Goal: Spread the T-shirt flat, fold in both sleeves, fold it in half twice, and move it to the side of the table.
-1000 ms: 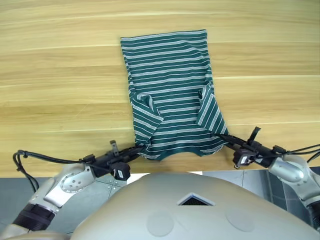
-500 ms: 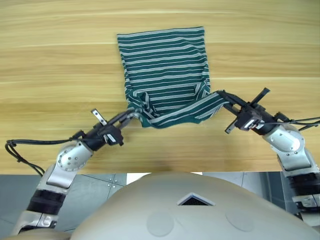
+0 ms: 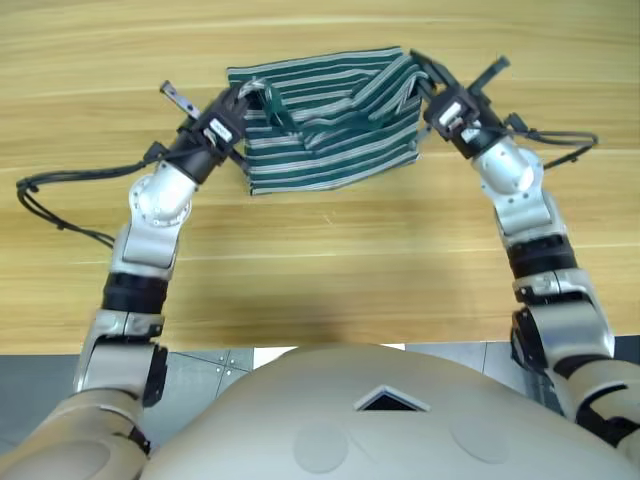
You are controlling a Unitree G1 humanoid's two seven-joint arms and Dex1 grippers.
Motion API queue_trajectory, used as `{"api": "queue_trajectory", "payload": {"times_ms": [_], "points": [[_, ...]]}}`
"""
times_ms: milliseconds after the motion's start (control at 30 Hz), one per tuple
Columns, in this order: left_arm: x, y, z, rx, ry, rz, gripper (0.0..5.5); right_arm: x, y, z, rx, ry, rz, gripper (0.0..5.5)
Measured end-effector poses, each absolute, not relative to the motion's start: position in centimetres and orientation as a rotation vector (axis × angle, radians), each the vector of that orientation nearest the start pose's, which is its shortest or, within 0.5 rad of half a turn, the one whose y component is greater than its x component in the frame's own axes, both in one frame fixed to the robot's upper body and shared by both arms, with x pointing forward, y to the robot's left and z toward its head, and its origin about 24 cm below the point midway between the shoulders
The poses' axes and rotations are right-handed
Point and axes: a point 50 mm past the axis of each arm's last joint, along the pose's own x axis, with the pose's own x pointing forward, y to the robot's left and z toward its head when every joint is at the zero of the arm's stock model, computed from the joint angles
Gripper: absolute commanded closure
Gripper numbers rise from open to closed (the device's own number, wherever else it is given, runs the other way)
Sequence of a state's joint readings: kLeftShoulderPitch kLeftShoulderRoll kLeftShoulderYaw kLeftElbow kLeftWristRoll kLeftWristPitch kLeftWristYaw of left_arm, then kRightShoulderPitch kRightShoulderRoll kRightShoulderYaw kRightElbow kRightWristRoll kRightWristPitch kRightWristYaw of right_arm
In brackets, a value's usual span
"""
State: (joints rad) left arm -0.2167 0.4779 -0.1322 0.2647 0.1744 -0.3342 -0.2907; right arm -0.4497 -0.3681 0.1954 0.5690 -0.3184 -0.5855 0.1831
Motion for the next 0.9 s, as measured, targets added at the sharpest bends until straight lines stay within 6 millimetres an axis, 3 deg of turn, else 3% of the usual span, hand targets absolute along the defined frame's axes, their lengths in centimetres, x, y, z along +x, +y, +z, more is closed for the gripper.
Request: {"api": "queue_trajectory", "payload": {"times_ms": [233,433,767,900], "points": [[32.4,19.1,4.3,0.662,-0.058,-0.389,5.50,35.9,-14.5,6.9,-0.776,-0.243,0.392,5.50],[33.6,18.7,3.2,0.644,-0.015,-0.377,5.50,35.9,-13.6,4.8,-0.793,-0.144,0.376,5.50],[35.0,19.1,2.2,0.611,0.145,-0.270,3.91,36.8,-12.6,4.2,-0.848,-0.048,0.302,3.59],[36.0,19.0,3.2,0.617,0.153,-0.224,3.29,37.4,-12.0,5.0,-0.843,-0.032,0.260,2.93]]}}
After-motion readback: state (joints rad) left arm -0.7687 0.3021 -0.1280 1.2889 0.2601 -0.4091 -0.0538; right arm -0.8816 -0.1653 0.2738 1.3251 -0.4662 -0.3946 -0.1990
